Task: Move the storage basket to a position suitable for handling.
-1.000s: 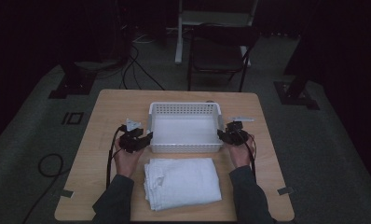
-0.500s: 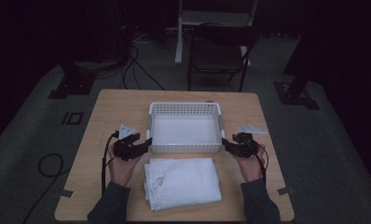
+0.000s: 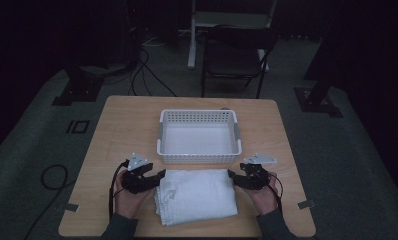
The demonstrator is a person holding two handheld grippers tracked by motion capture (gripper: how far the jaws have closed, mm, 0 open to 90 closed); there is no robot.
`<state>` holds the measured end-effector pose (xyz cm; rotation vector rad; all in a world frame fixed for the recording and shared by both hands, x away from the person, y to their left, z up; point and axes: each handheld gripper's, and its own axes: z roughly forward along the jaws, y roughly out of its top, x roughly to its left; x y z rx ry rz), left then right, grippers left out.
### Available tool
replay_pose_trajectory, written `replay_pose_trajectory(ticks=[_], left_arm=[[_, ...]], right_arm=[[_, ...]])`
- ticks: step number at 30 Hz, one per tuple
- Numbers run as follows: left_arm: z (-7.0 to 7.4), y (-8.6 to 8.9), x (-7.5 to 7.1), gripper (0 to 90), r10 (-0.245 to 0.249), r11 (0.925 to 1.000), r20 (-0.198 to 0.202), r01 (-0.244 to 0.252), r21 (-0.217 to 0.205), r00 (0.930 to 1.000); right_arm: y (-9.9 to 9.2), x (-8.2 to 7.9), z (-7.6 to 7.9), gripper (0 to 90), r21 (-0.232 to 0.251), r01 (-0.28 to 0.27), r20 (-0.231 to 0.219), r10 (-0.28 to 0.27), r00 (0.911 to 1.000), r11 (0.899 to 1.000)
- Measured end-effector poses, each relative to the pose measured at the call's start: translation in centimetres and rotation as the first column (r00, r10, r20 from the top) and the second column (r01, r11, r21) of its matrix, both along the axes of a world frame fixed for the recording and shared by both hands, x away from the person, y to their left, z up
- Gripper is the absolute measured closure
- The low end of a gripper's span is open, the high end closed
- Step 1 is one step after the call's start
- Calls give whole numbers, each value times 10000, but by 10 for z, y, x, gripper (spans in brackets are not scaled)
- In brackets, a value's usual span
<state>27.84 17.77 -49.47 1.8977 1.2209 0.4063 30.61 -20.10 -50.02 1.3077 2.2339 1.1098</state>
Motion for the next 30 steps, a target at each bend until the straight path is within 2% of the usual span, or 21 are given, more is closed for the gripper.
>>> replay_pose_trajectory(ticks=[3,5,9,12,15,17,18,21,24,28,30], left_arm=[[-1,0,-12,354,-65,10000,-124,65,-36,9999],[-1,-4,-22,344,-158,9997,-139,161,176,9998],[-5,-8,-35,328,-365,9988,-324,375,317,9988],[-9,-10,-43,332,-427,9971,-404,452,616,9983],[-19,-15,-48,365,-496,9928,-690,567,1052,9964],[-27,-18,-48,379,-590,9910,-780,678,1150,9952],[-29,-19,-47,388,-628,9908,-763,713,1150,9951],[-31,-18,-41,392,-674,9922,-829,755,990,9943],[-32,-20,-34,400,-684,9919,-846,769,1009,9941],[-29,-28,-25,400,-710,9868,-716,805,1409,9949],[-30,-31,-19,392,-610,9859,-487,678,1528,9969]], right_arm=[[1,-6,-4,367,-73,-227,-140,226,9996,9997],[2,-11,-7,360,-32,-335,-211,334,9992,9994],[5,-22,-10,339,-34,-633,-263,632,9977,9980],[9,-31,-15,329,-99,-922,-328,918,9952,9957],[11,-37,-19,329,-69,-1088,-484,1084,9929,9940],[12,-37,-21,330,-111,-1160,-536,1153,9919,9932],[15,-37,-27,333,-255,-1176,-696,1155,9909,9927],[17,-34,-31,333,-361,-1152,-824,1119,9903,9927],[17,-29,-32,332,-518,-945,-743,906,9931,9942],[16,-24,-33,336,-642,-786,-622,747,9953,9948],[14,-20,-34,336,-663,-655,-586,617,9964,9956]])
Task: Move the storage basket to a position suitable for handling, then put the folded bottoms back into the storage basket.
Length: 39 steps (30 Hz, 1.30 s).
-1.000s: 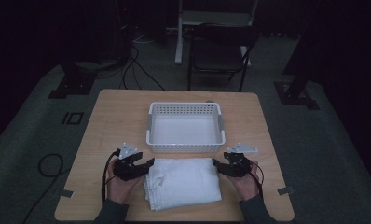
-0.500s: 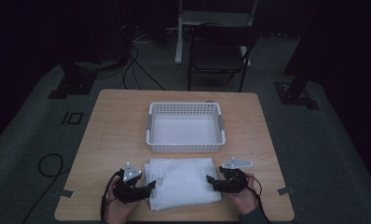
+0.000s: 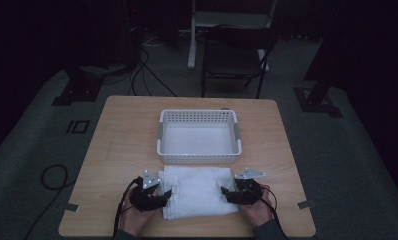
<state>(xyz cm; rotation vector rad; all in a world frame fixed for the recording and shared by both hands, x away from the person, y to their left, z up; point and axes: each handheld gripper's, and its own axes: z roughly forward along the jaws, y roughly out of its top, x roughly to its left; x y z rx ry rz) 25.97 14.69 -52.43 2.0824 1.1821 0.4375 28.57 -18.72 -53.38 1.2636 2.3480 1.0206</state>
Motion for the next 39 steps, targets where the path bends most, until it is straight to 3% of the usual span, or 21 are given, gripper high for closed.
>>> replay_pose_trajectory(ticks=[7,20,33,35,37,39], left_arm=[[-3,0,18,327,150,9996,112,-147,-253,9998],[-5,1,43,326,256,9980,139,-248,-579,9996],[-5,3,45,312,313,9966,196,-298,-763,9993],[3,7,43,328,488,9923,-41,-489,-1142,9988],[11,10,39,298,698,9881,206,-663,-1385,9973],[21,13,35,254,786,9770,410,-688,-2018,9961]], right_arm=[[-3,14,1,359,15,360,147,-360,9992,9993],[-2,28,2,362,-19,736,183,-736,9971,9973],[-2,28,1,355,-55,795,263,-793,9965,9968],[-2,28,1,354,-59,789,248,-788,9966,9969],[-2,28,2,353,-64,799,260,-797,9965,9968],[-2,28,1,353,-79,802,272,-800,9964,9967]])
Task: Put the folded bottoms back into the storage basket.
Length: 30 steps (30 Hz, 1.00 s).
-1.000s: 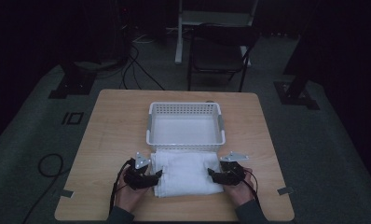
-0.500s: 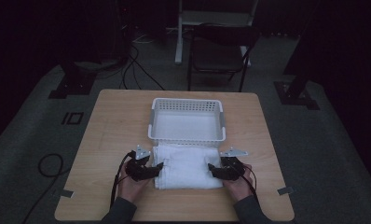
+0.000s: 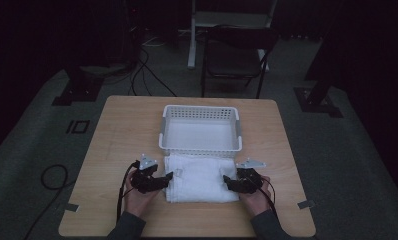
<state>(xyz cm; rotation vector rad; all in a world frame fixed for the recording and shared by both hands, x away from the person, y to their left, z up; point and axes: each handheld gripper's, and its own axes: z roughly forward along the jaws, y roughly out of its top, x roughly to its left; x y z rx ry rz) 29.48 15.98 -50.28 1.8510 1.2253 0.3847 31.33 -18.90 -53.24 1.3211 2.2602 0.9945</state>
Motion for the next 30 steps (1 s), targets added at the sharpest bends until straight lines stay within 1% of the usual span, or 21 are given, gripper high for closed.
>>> replay_pose_trajectory(ticks=[1,2,3,4,6,8,9,10,12,13,14,16,18,19,20,21,23,27,28,30], left_arm=[[0,0,0,225,0,10000,0,0,0,10000],[7,-1,-3,225,-25,9997,237,31,-238,9997],[11,-4,-5,175,-66,9995,335,76,-316,9994],[15,-7,-7,151,-149,9991,362,163,-384,9992],[18,-16,-8,112,-269,9989,368,283,-368,9990],[17,-24,-9,59,-281,9994,305,286,-169,9991],[15,-28,-9,59,-229,9997,262,229,2,9994],[12,-31,-8,32,-214,9997,174,212,126,9996],[5,-35,-7,15,-268,9994,20,268,206,9996],[5,-35,-7,15,-268,9994,20,268,206,9996],[-2,-39,-5,15,-197,9988,-50,199,446,9998],[-10,-42,-2,14,-108,9981,-234,122,605,9997],[-19,-43,2,14,110,9955,-341,-77,949,9994],[-23,-44,4,12,225,9945,-402,-182,1034,9989],[-26,-43,6,0,196,9948,-447,-150,1010,9988],[-29,-41,7,0,139,9963,-395,-105,855,9991],[-32,-39,10,0,52,9978,-522,-18,660,9986],[-40,-36,17,0,-124,9997,-1035,143,175,9945],[-42,-35,19,0,-149,9999,-1138,150,4,9934],[-45,-33,22,0,-166,9994,-1357,125,-314,9906]], right_arm=[[0,0,0,353,0,0,0,0,10000,10000],[0,0,0,353,-1,0,13,0,10000,10000],[0,0,0,353,-1,6,16,-6,10000,10000],[0,0,0,353,-9,7,25,-7,10000,10000],[0,0,0,352,-21,10,35,-10,10000,10000],[0,-1,0,351,-16,23,38,-23,10000,10000],[0,-1,0,351,-16,23,38,-23,10000,10000],[0,-1,0,350,-18,23,37,-23,10000,10000],[0,0,0,348,-3,29,27,-29,10000,10000],[0,0,0,348,-3,29,27,-29,10000,10000],[0,0,0,347,3,38,30,-38,10000,10000],[0,-1,0,344,-11,47,55,-47,10000,10000],[0,-1,0,338,-17,54,56,-54,10000,10000],[0,-1,0,335,-22,63,58,-63,10000,10000],[0,-1,0,326,-21,80,53,-80,10000,10000],[0,0,-1,311,-38,139,46,-139,9999,9999],[0,0,-1,295,-65,243,18,-243,9997,9997],[-1,0,-1,256,-43,325,-65,-326,9994,9995],[-1,0,0,243,-6,370,-106,-370,9993,9993],[-3,1,0,211,6,451,-52,-451,9990,9990]])
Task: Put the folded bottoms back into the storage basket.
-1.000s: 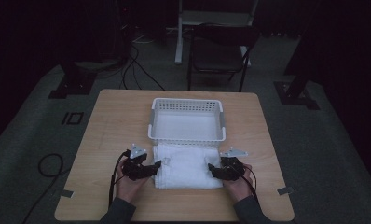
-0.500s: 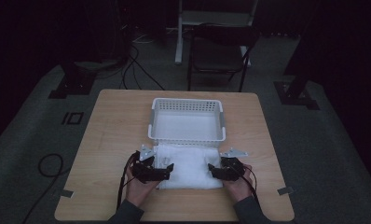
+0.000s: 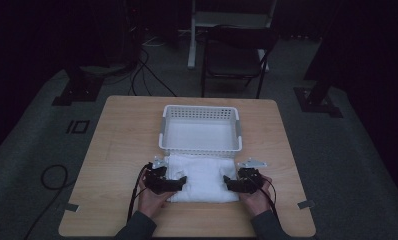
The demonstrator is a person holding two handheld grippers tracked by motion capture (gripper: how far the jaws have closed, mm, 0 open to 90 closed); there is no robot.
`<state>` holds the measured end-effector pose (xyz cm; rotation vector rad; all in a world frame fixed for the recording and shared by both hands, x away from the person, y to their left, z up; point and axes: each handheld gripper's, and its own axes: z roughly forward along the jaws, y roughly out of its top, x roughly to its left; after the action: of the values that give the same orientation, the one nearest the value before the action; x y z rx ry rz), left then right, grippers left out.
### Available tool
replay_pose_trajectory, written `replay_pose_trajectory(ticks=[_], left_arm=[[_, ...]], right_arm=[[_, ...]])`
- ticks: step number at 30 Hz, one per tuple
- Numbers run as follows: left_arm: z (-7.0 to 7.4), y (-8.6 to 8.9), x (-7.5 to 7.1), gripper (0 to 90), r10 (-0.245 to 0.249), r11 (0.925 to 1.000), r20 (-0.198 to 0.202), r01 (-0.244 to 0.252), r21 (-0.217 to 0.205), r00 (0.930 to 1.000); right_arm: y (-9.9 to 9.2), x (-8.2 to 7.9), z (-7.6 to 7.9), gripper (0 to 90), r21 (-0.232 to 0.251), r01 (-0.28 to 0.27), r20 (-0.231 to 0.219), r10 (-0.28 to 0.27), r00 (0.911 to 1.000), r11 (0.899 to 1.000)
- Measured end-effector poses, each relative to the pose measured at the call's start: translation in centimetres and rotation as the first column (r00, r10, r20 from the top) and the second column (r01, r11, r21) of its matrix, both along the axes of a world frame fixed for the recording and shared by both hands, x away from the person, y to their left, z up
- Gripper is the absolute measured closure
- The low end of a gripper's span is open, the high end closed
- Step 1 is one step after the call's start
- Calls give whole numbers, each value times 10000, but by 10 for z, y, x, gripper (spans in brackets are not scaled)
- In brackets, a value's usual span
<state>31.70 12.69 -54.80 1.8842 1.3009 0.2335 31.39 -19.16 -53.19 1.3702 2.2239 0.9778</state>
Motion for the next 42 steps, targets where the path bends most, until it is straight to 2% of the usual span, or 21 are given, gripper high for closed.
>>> replay_pose_trajectory(ticks=[2,4,8,10,15,19,23,27,29,30,36,38,40,42], left_arm=[[-1,0,1,0,11,10000,11,-11,-12,10000],[0,-1,1,0,-60,9998,101,58,166,9999],[-3,1,3,0,-199,9998,-32,199,-42,9998],[-5,2,4,0,-202,9994,-198,196,-272,9996],[-6,3,5,0,-264,9991,-226,256,-343,9994],[-7,4,5,0,-358,9987,-169,351,-367,9992],[-7,4,5,0,-371,9986,-201,362,-392,9991],[-6,4,5,0,-420,9983,-232,410,-415,9989],[-6,4,5,0,-432,9982,-242,422,-421,9988],[-6,4,5,0,-441,9981,-256,430,-435,9987],[-5,3,5,0,-547,9979,-423,531,-371,9976],[-4,2,5,0,-759,9967,-543,742,-328,9956],[-3,1,6,0,-894,9958,-650,878,-256,9939],[-2,-1,6,0,-1017,9948,-680,1010,-146,9925]], right_arm=[[-2,-2,4,141,27,383,199,-383,9991,9993],[-2,-3,5,134,59,431,286,-433,9987,9991],[-1,-7,11,113,473,189,391,-208,9990,9987],[3,-9,12,109,492,5,455,-27,9990,9988],[5,-5,5,100,758,-19,-192,34,9998,9971],[5,-2,1,99,901,-3,-493,47,9988,9959],[1,5,-8,94,1440,60,-1198,114,9927,9896],[0,8,-12,92,1715,139,-1438,111,9896,9851],[-2,10,-15,92,2015,188,-1670,155,9858,9793],[-3,11,-15,92,2187,138,-1710,244,9850,9757],[-3,12,-16,99,2367,-91,-1652,494,9850,9715],[-3,12,-16,126,2427,-106,-1692,531,9841,9701],[-3,12,-16,150,2616,-150,-1768,632,9822,9651],[-3,12,-16,216,2901,-180,-1868,751,9795,9568]])
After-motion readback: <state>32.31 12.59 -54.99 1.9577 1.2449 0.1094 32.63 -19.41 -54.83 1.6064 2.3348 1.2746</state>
